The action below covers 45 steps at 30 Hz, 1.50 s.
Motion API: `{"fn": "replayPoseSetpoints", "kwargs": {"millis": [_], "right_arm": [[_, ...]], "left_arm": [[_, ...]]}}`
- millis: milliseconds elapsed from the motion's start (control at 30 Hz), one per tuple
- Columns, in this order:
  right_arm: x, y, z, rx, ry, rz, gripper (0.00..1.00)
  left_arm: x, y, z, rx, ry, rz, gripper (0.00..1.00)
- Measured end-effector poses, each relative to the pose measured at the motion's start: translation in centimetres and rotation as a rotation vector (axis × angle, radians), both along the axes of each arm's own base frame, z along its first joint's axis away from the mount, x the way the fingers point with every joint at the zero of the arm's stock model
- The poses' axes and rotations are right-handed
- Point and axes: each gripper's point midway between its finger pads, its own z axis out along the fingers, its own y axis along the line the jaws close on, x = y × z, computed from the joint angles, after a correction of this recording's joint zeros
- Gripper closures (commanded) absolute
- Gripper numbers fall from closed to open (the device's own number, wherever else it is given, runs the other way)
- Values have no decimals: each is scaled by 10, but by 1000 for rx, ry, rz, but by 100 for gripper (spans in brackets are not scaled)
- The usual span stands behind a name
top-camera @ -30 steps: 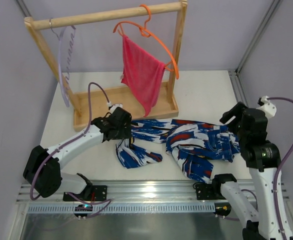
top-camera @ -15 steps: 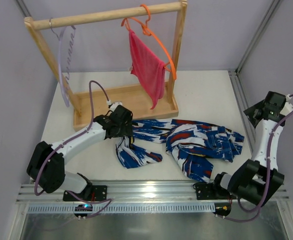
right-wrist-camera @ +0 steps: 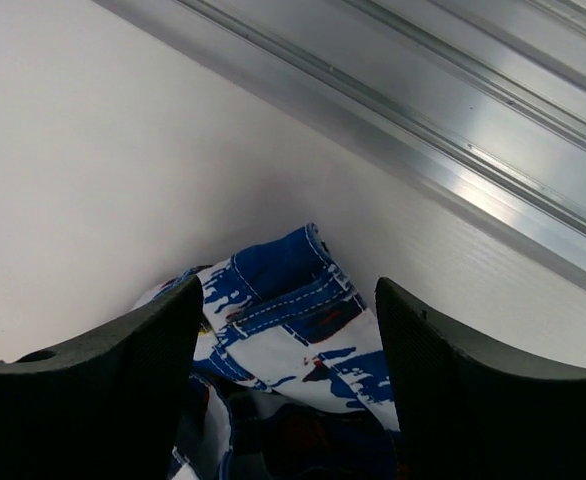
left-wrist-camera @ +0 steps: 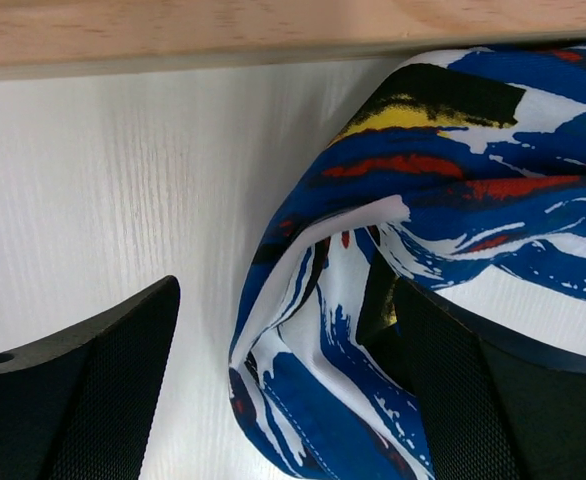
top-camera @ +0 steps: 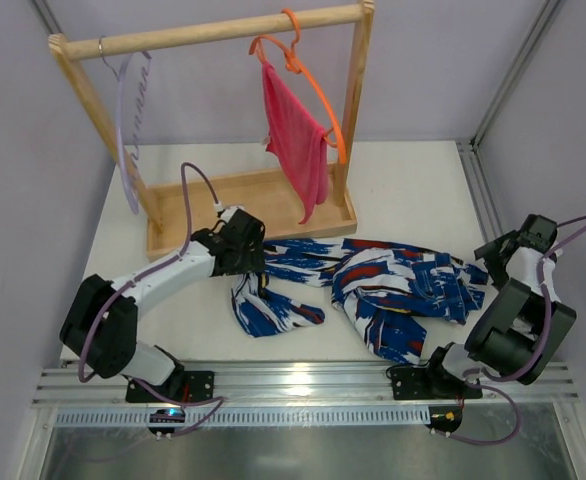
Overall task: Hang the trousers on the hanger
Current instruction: Fold the trousers
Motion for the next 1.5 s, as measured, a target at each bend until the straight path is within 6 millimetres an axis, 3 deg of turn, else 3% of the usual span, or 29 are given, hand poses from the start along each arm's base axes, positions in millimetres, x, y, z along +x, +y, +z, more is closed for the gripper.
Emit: {"fn": "replayPoseSetpoints", "kwargs": {"millis": [267,367,400,433,467,500,533,600,700,800,933,1033,1167,1233,1333,1500], "right_arm": [[13,6,-41,87,-3,3,36],[21,3,-41,85,-30,2,56],[22,3,-43,92,-32,0,69],[22,5,-45,101,-30,0,76],[23,6,-47,110,-30,1,81],[24,7,-48,118,-32,3,89],[25,8,-47,120,-39,7,96],[26,9,-46,125,-43,14,96],[33,15,-35,120,-40,47,96],[53,21,4,56,-64,119,96],[92,26,106,-104,-223,220,96],[99,27,195,-232,-369,250,96],[76,30,285,-373,-530,233,96],[63,35,303,-409,-573,233,96],[53,42,294,-407,-572,248,96],[58,49,230,-296,-465,291,96]], "left_arm": [[4,1,-15,6,41,7,18],[6,-1,-21,12,58,4,23],[8,-3,-23,15,64,3,26],[9,-4,-26,17,70,3,29],[10,-6,-29,18,74,2,37],[11,-6,-32,20,81,3,60],[11,-7,-37,19,91,8,71],[10,-6,-42,34,107,2,91],[10,-5,-41,47,113,2,100],[16,-2,-23,63,82,13,100],[28,7,32,75,-45,36,100],[42,21,98,100,-208,76,100],[54,46,192,108,-462,169,100],[48,58,211,115,-517,195,100],[37,71,209,137,-534,209,100],[21,79,135,223,-393,177,100]]}}
